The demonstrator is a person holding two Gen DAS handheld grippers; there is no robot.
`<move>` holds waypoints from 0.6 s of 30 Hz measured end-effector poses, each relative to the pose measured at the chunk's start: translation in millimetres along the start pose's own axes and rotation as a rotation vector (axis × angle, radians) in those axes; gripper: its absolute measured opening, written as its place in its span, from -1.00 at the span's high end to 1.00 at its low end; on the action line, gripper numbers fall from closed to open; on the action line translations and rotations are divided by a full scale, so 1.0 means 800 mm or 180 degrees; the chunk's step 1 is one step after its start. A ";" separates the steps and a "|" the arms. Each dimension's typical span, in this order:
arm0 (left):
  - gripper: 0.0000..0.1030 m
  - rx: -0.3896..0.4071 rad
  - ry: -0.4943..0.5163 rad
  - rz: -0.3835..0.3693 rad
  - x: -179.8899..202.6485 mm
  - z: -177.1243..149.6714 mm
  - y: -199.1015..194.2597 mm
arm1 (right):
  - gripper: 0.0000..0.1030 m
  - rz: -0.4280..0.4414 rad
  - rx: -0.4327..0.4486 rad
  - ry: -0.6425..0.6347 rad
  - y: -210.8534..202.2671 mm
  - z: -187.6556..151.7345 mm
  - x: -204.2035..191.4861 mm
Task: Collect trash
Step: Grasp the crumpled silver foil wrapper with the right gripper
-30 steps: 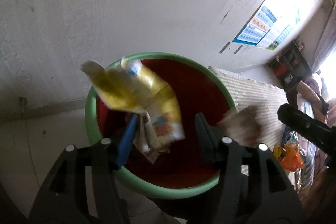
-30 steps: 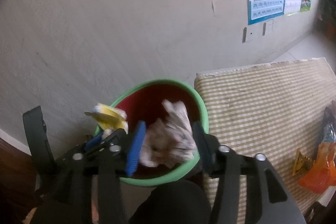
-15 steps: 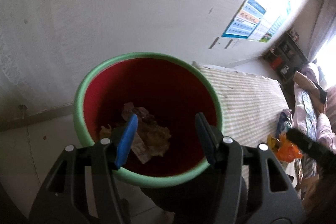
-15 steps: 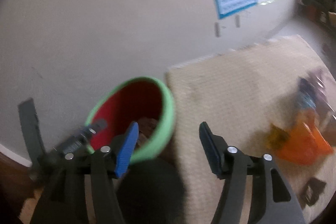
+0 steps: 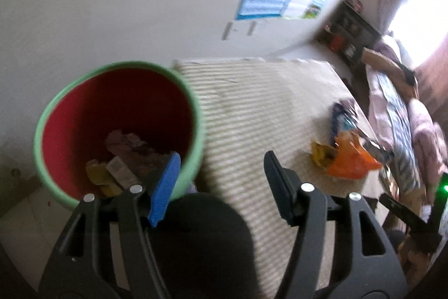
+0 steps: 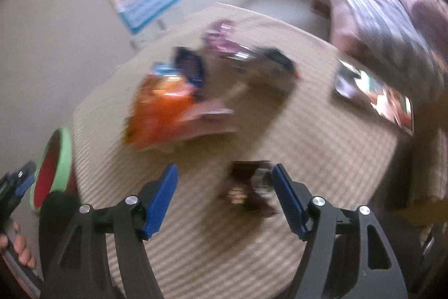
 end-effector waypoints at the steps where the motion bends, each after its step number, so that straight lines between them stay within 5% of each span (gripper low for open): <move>1: -0.16 -0.0043 0.0097 -0.0033 0.017 -0.001 0.004 | -0.31 -0.0003 -0.0033 0.0035 0.005 -0.001 0.007; 6: -0.23 -0.0161 0.0410 -0.0211 0.082 0.001 0.020 | -0.28 0.0295 -0.0314 0.0288 0.032 -0.012 0.025; 8: -0.28 -0.0207 0.0532 -0.0324 0.113 0.001 0.029 | 0.09 0.0389 -0.0292 0.0327 0.034 -0.012 0.026; 9: -0.29 -0.0239 0.0588 -0.0379 0.128 0.002 0.035 | 0.46 0.0431 -0.0332 0.0347 0.038 -0.012 0.027; 18: -0.33 -0.0542 0.0969 -0.0598 0.238 0.013 0.121 | 0.45 0.0662 -0.0208 0.0345 0.023 -0.023 0.026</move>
Point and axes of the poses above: each gripper's, at about its wrist camera, not at the fingertips, and y roughly the way its jaws point, x to its right, z to its top, the point moved 4 cm from there along y, roughly the way its jaws point, and after that the axes turned 8 degrees about -z, right-handed, at the moved point
